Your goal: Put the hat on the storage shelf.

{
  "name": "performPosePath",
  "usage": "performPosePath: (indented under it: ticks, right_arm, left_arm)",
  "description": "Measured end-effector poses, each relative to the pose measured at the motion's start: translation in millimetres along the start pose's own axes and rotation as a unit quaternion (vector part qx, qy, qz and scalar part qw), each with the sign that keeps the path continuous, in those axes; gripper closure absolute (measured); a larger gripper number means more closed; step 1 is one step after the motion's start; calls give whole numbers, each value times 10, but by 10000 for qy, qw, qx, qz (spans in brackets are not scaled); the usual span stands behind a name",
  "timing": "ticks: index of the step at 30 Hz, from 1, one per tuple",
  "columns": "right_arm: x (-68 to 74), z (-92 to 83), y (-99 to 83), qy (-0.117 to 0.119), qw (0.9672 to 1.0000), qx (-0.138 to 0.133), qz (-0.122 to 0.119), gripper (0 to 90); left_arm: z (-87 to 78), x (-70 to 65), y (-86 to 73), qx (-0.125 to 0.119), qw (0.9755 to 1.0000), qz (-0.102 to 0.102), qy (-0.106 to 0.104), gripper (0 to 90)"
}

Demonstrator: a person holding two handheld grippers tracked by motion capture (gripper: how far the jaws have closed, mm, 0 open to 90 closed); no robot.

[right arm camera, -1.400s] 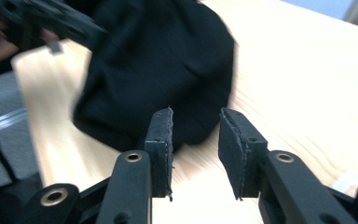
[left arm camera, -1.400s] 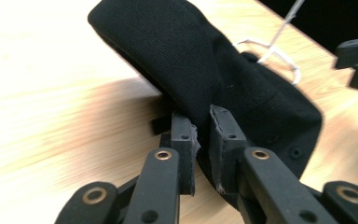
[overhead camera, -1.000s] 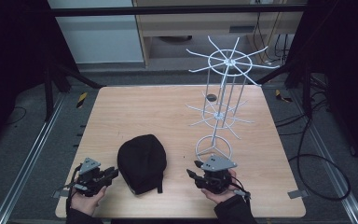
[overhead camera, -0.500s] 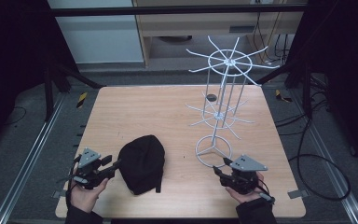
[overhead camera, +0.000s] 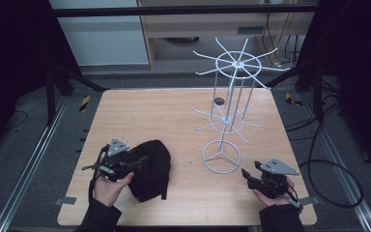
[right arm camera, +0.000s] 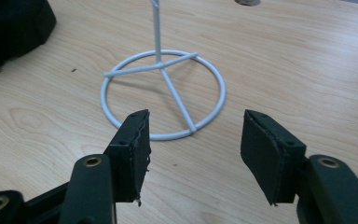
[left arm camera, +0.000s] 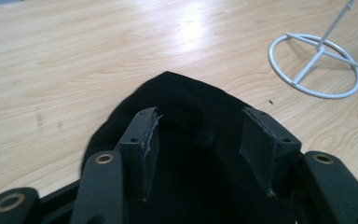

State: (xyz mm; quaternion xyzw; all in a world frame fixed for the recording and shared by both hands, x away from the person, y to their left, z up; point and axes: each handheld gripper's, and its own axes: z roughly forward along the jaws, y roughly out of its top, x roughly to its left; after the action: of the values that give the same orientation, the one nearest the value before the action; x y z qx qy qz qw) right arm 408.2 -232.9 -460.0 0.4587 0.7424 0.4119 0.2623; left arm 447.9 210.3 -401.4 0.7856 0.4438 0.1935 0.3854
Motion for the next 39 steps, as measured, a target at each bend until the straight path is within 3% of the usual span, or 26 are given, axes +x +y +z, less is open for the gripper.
performPosePath:
  ticks: [7, 15, 18, 22, 28, 32, 35, 39]
  right_arm:
    - [-98, 12, -52, -117, 9998, 116, 115, 413]
    - [-115, 45, -73, -102, 9996, 234, 142, 412]
    - [-114, 56, -79, -99, 9995, 263, 118, 413]
    - [-116, 58, -79, -84, 9995, 265, 117, 414]
    - [-123, 52, -78, -98, 9996, 242, 90, 418]
    - [-121, 46, -76, -99, 9996, 241, 106, 419]
    - [-111, 44, -74, -101, 9996, 231, 117, 419]
    - [-114, 38, -73, -105, 9997, 214, 98, 419]
  left_arm:
    - [238, -123, 46, 425, 9991, 90, -3, 457]
    - [448, -111, -47, 1027, 9943, 91, 267, 500]
    - [464, -68, -89, 1041, 9943, -63, 221, 549]
    - [431, -40, -109, 940, 9951, -150, 262, 717]
    - [250, 33, -89, 429, 9984, -297, 221, 782]
    - [46, 67, -41, -140, 9997, -204, -49, 786]
    - [-97, 60, -13, -598, 9978, -91, -263, 787]
    - [-256, 46, 27, -1068, 9935, -57, -384, 788]
